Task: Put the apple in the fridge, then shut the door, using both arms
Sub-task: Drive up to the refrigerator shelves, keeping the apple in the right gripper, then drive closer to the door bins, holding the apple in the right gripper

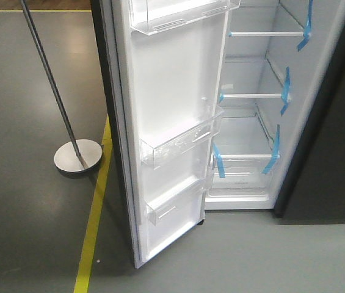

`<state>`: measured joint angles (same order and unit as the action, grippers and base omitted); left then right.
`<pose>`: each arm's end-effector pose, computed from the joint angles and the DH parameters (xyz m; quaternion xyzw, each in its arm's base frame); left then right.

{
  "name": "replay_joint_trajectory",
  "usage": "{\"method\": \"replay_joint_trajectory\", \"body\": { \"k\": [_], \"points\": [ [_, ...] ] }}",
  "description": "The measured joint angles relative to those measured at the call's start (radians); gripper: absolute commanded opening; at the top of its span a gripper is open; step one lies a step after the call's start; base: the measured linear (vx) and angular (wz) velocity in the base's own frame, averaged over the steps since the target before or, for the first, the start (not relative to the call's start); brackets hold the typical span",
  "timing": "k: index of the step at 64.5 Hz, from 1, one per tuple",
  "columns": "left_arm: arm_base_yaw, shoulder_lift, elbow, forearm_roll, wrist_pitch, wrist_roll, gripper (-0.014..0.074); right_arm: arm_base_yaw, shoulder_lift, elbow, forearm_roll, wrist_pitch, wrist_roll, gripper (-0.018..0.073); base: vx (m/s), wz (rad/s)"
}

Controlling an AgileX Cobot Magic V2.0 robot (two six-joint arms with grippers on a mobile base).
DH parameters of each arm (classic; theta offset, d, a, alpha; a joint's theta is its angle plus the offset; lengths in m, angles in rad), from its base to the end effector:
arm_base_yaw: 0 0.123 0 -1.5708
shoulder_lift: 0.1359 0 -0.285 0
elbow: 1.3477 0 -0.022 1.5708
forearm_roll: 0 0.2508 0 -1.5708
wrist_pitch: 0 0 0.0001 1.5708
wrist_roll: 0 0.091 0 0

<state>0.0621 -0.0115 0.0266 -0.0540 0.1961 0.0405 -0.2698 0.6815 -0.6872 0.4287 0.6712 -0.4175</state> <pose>0.0560 0.0025 0.1870 -0.0245 0.7491 0.0125 0.6619 0.1300 -0.0115 0.3313 0.0199 0.8631 0.0275 0.5039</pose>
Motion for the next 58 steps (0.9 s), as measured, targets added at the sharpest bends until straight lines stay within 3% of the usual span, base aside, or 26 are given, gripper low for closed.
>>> {"method": "replay_joint_trajectory", "body": {
  "k": [58],
  "points": [
    [0.0, 0.0, 0.0, 0.0, 0.0, 0.0, -0.0006, 0.0, 0.0, 0.0, 0.0, 0.0, 0.0, 0.0225, 0.07, 0.0]
  ]
}}
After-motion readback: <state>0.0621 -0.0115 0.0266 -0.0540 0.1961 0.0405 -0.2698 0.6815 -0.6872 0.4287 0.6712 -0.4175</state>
